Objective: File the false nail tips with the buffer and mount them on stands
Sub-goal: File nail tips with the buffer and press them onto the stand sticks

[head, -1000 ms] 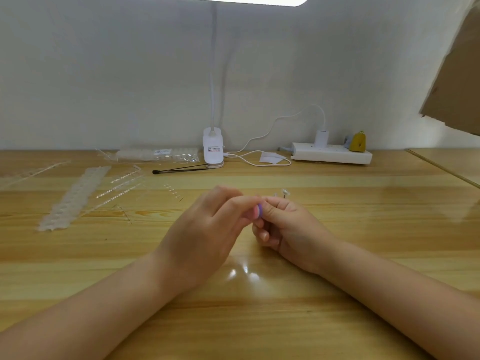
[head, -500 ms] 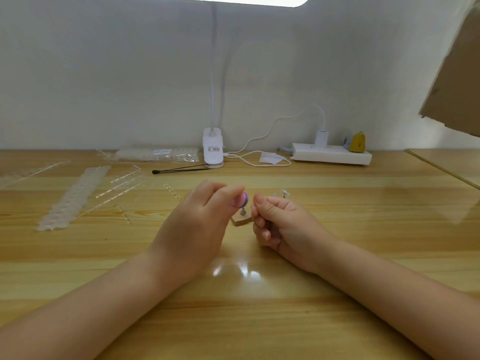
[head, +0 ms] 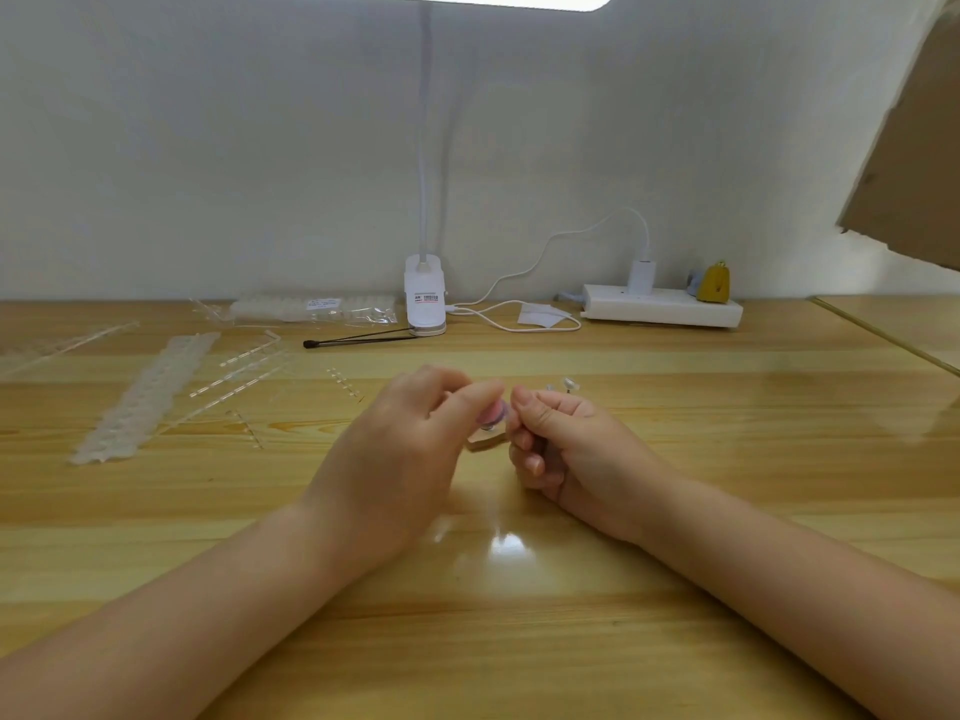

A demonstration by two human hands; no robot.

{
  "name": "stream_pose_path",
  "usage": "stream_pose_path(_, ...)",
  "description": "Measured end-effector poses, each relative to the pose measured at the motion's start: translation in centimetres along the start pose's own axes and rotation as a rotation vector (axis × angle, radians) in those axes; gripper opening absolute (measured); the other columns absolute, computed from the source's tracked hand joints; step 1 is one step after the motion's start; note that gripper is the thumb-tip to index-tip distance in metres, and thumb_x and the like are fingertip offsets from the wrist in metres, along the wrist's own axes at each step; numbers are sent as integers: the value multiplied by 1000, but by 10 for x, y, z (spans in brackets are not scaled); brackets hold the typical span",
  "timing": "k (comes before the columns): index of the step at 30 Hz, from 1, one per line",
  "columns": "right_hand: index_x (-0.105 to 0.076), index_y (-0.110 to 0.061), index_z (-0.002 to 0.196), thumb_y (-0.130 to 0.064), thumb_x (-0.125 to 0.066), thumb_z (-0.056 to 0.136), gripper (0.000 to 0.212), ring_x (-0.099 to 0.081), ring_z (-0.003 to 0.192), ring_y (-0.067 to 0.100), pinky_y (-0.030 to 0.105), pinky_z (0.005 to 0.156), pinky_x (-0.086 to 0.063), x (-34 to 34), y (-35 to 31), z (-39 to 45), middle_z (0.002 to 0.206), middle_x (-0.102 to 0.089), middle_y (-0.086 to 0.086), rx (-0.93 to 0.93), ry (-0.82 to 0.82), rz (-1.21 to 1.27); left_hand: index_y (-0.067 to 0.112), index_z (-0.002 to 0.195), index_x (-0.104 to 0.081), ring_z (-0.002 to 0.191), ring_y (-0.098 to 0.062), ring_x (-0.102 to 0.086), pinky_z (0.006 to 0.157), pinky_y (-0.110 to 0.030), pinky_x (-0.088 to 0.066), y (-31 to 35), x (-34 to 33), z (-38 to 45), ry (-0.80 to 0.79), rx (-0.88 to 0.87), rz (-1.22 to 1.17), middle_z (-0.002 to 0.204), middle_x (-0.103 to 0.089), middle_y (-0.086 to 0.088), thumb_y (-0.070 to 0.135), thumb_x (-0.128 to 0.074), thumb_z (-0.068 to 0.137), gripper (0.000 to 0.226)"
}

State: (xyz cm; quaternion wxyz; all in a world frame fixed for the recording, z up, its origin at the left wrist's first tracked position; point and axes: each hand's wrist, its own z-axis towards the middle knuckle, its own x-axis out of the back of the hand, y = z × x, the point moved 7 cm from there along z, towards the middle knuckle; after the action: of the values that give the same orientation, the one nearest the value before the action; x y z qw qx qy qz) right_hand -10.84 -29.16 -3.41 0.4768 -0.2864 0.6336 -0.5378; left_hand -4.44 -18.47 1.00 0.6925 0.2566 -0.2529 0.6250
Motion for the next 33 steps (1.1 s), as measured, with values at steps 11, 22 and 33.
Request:
stream_pose_path(11,-57,-11,72,-31,-56,84,23,-39,45,8,16,41,-23,-1,0,-1,60,-43,0,3,10,-20,14,119,-63,92,-25,-59,75,-46,-53,-9,3,1,-21,129,-39,104,-61,-5,13,-53,96,25)
stream_pose_path(22,-56,-12,70,-28,-55,88,24,-38,45,8,16,39,-24,1,0,-1,61,-41,1,-19,23,-2,23,117,-49,85,-27,-58,70,-43,-52,0,12,1,43,11,19,100,-59,-10,19,-57,92,26)
stream_pose_path(33,-55,-13,70,-29,-57,86,22,-37,45,8,17,41,-23,-1,1,-1,61,-40,0,-41,-16,-19,19,115,-54,78,-26,-58,64,-41,-53,3,18,0,157,-100,54,98,-57,-9,12,-66,89,30)
